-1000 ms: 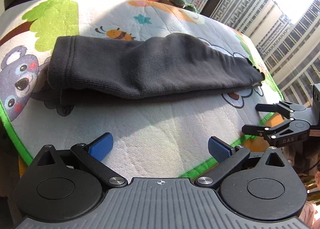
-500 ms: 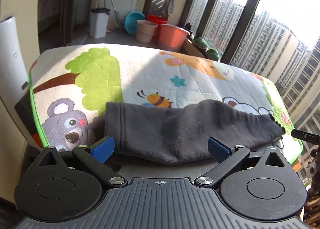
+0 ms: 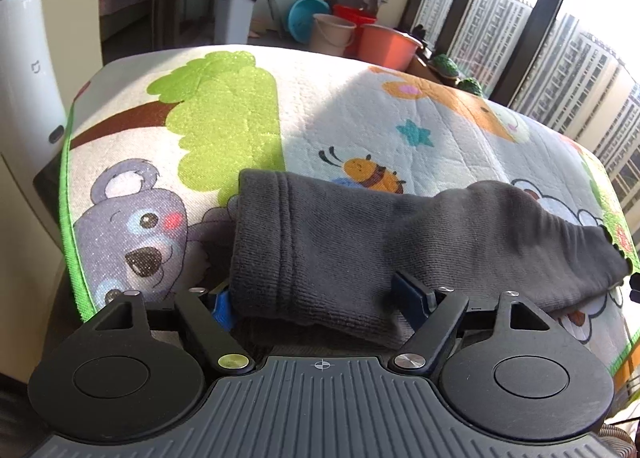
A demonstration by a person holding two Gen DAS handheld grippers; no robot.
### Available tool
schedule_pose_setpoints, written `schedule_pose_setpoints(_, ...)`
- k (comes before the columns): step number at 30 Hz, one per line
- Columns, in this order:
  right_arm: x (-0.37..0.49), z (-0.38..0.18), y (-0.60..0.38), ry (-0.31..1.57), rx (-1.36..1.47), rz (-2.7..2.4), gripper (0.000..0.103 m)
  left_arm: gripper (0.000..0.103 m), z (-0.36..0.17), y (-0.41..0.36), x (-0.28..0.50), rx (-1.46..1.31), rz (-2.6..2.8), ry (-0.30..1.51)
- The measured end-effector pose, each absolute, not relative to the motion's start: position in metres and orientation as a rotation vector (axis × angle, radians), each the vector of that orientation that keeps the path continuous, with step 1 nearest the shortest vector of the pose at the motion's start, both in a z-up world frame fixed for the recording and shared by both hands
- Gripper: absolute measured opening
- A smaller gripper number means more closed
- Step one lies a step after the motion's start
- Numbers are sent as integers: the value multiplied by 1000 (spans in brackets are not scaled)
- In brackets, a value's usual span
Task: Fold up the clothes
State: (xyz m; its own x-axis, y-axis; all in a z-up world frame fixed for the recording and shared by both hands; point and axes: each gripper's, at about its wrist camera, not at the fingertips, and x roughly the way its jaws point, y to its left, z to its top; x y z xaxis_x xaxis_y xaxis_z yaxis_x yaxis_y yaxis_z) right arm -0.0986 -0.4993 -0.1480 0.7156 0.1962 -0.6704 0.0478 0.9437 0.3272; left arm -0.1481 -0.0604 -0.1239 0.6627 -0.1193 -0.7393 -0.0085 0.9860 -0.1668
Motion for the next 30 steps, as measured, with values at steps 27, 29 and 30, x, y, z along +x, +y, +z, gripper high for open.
schedule_pose_setpoints(27,72,-101,-465,522,108,-69,56,93,-83,-8,-49,-393,-1,610)
schedule_pose_setpoints(29,76,-117,-469,560,74,-75,56,93,-91,-7,-50,-387,-14,634)
schedule_pose_setpoints(30,79,-123,-470,572,68,-74,56,93,-95,-7,-50,-391,-31,646)
